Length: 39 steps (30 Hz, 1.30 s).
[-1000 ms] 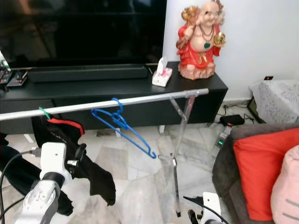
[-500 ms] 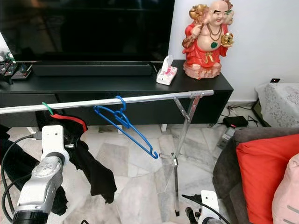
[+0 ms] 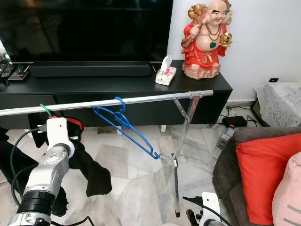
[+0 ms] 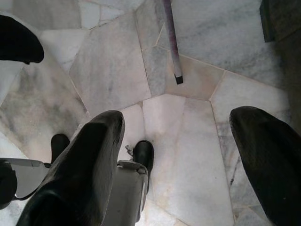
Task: Hang hanger
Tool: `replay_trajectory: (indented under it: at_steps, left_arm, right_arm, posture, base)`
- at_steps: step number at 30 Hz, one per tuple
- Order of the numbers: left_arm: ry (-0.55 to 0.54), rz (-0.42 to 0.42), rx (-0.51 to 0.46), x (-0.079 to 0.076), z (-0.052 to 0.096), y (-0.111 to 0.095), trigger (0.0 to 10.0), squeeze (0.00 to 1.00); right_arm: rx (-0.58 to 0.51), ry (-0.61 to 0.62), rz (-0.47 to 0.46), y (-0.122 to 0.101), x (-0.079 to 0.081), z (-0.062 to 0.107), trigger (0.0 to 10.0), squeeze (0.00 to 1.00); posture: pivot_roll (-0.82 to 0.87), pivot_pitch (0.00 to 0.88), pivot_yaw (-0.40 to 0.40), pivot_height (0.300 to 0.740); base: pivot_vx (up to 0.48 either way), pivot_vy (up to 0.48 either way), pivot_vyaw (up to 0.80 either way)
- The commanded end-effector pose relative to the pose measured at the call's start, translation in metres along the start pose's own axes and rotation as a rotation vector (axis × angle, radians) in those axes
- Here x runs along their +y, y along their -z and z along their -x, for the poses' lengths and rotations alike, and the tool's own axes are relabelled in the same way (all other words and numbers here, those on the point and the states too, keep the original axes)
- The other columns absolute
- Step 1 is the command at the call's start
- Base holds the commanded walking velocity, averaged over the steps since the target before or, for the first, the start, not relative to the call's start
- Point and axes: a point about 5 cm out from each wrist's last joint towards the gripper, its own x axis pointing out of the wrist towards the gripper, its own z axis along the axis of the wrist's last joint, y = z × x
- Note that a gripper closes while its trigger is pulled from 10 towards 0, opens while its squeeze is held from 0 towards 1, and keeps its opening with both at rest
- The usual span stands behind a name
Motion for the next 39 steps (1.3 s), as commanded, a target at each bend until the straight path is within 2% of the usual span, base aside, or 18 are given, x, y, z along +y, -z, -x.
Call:
replay_trajectory:
  at_steps: [1,12,13,14,15,16,17,26,39]
  left_arm:
    - [-0.025,-0.009,0.033,0.005,-0.003,0.006,10.0,0.00]
    - [-0.003,-0.054,0.079,-0.001,-0.005,0.019,10.0,0.00]
    - [0.009,-0.052,0.072,-0.004,-0.005,0.018,9.2,0.00]
    - [0.012,-0.050,0.069,-0.004,-0.005,0.017,9.2,0.00]
    - [0.015,-0.052,0.062,-0.006,-0.005,0.016,3.5,0.00]
    - [0.015,-0.054,0.059,-0.006,-0.005,0.016,2.2,0.00]
    - [0.014,-0.054,0.054,-0.006,-0.005,0.015,0.0,0.00]
    - [0.004,-0.085,0.017,-0.005,-0.006,0.012,0.0,0.00]
    - [0.005,-0.119,0.050,-0.005,-0.007,0.019,0.0,0.00]
  right_arm:
    - [-0.004,0.000,0.000,-0.002,-0.002,0.000,10.0,0.00]
    - [-0.004,-0.021,-0.011,-0.002,0.000,0.000,10.0,0.00]
    - [-0.004,-0.023,-0.011,-0.002,0.000,0.000,10.0,0.00]
    - [-0.004,-0.023,-0.011,-0.002,0.000,0.000,10.0,0.00]
    - [-0.003,-0.024,-0.012,-0.002,0.000,0.000,10.0,0.00]
    - [-0.003,-0.024,-0.011,-0.002,0.000,0.000,10.0,0.00]
    - [-0.003,-0.025,-0.011,-0.002,0.000,0.000,10.0,0.00]
    - [-0.007,-0.033,-0.013,-0.002,0.000,0.000,10.0,0.00]
    - [-0.007,-0.042,-0.018,-0.003,0.000,0.000,10.0,0.00]
  posture:
    - [0.00,0.000,-0.066,0.740]
    - [-0.01,0.000,-0.064,0.740]
    - [-0.01,0.000,-0.064,0.740]
    - [-0.01,0.000,-0.064,0.740]
    - [0.00,0.000,-0.065,0.740]
    - [0.00,0.000,-0.065,0.740]
    - [0.00,0.000,-0.065,0.740]
    - [0.00,0.000,-0.067,0.740]
    - [-0.01,0.000,-0.068,0.740]
  base:
    - [0.000,0.000,0.00]
    - [0.000,0.000,0.00]
    - [0.000,0.000,0.00]
    - [0.000,0.000,0.00]
    - [0.000,0.000,0.00]
    - [0.000,0.000,0.00]
    - [0.000,0.000,0.00]
    - [0.000,0.000,0.00]
    - [0.000,0.000,0.00]
